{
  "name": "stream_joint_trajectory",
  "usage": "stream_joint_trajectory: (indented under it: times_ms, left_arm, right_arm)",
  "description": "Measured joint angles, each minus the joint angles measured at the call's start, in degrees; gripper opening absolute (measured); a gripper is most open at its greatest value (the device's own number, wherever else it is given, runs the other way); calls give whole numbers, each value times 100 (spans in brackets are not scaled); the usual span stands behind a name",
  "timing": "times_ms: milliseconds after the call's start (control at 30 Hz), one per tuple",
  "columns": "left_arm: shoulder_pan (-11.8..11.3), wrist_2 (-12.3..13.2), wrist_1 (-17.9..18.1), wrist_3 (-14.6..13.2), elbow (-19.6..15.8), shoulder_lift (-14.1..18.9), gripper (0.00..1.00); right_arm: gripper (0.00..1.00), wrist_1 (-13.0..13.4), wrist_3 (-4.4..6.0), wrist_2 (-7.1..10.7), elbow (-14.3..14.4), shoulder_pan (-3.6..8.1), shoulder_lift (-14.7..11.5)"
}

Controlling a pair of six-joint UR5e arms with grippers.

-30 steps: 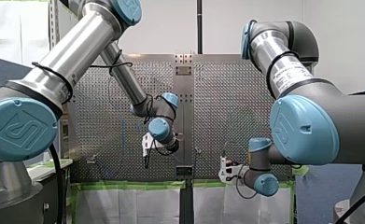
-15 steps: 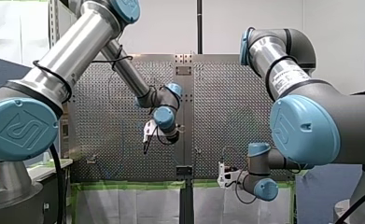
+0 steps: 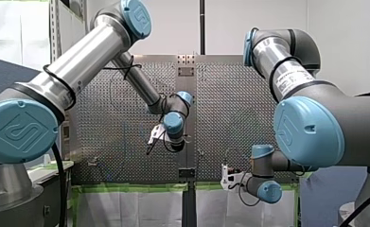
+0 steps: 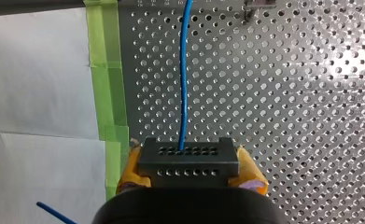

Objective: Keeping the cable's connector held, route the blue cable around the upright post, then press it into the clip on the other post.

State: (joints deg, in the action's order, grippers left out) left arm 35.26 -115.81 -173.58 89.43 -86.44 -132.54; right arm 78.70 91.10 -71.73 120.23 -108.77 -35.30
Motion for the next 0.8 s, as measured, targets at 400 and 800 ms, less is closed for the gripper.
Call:
stream_joint_trajectory:
  times_ms: [400, 800]
  left_arm:
    - [-31, 7, -724, -290, 724, -241, 100]
    - [-131, -96, -1451, -418, 1451, -730, 100]
  right_arm:
    - [0, -2, -2, -2, -18, -32, 0]
    - [0, -26, -2, -1, -28, -34, 0]
